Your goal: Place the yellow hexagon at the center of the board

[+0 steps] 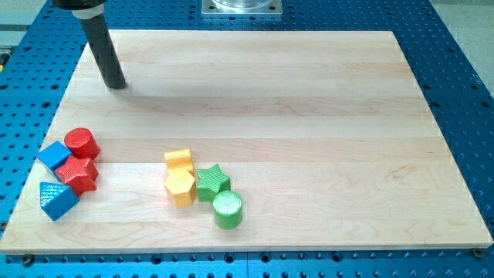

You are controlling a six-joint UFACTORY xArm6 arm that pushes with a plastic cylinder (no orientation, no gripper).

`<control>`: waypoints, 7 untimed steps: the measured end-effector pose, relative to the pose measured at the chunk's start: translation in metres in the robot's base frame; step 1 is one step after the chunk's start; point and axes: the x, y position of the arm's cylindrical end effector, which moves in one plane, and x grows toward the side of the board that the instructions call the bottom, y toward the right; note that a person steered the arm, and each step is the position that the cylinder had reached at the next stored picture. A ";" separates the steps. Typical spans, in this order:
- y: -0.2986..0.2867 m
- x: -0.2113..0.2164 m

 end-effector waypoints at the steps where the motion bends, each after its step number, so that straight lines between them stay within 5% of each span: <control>1: -0.001 0.000; 4: 0.110 0.023; 6: 0.314 0.151; 7: 0.323 0.216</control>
